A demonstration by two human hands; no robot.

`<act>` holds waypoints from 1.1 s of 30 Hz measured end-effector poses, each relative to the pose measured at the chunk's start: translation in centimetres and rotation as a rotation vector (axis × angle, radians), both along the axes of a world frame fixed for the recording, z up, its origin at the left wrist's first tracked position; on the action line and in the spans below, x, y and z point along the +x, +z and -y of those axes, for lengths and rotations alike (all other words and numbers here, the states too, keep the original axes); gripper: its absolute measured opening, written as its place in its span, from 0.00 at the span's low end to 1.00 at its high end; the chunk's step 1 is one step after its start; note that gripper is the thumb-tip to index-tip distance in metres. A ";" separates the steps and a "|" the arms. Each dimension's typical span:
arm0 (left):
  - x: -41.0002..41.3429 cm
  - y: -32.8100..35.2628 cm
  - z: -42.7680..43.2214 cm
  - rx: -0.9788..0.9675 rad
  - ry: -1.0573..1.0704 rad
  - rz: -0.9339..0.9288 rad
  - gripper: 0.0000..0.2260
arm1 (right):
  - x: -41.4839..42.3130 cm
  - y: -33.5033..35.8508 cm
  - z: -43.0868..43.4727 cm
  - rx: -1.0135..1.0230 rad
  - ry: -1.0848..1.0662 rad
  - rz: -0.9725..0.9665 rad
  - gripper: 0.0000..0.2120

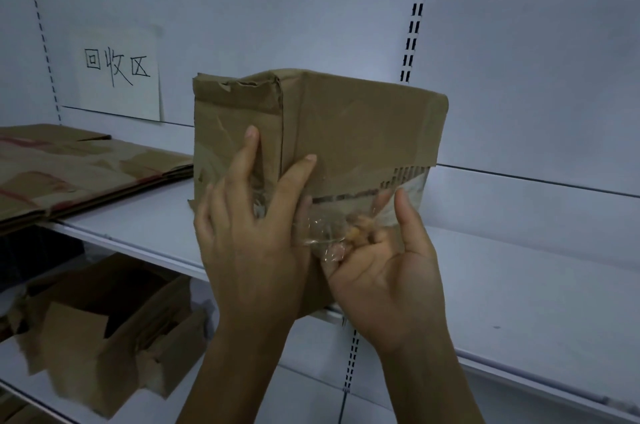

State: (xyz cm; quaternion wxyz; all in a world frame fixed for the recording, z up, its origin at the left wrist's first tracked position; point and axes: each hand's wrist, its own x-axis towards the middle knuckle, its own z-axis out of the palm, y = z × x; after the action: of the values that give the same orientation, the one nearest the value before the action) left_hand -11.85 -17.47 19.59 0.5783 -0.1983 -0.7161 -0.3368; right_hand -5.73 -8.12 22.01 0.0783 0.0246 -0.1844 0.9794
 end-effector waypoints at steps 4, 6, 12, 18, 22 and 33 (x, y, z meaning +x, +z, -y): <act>-0.2 -0.2 0.1 0.068 -0.222 -0.014 0.33 | 0.4 -0.3 0.2 0.042 -0.105 0.041 0.10; 0.0 -0.4 0.1 0.219 -0.394 0.088 0.38 | 0.4 -0.5 0.1 0.079 -0.122 0.054 0.09; 0.2 -0.5 -0.8 0.166 -0.341 0.112 0.30 | 1.2 -0.3 0.7 0.185 -0.165 0.029 0.25; 0.6 -1.7 -1.1 0.092 -0.548 0.147 0.34 | 2.8 -0.6 -0.2 0.197 -0.227 0.060 0.22; 1.5 -1.9 -3.5 0.222 -0.592 0.180 0.34 | 3.6 -1.8 -0.4 0.416 -0.224 0.117 0.11; 2.0 -4.5 -6.5 0.017 -0.821 0.194 0.29 | 3.7 -4.2 -5.4 1.478 -1.210 0.043 0.24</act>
State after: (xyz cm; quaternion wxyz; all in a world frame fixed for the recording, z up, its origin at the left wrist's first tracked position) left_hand -9.85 -10.96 15.05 0.3278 -0.4297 -0.6260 -0.5622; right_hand -1.99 -2.76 17.77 0.5326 -0.0497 -0.7393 0.4090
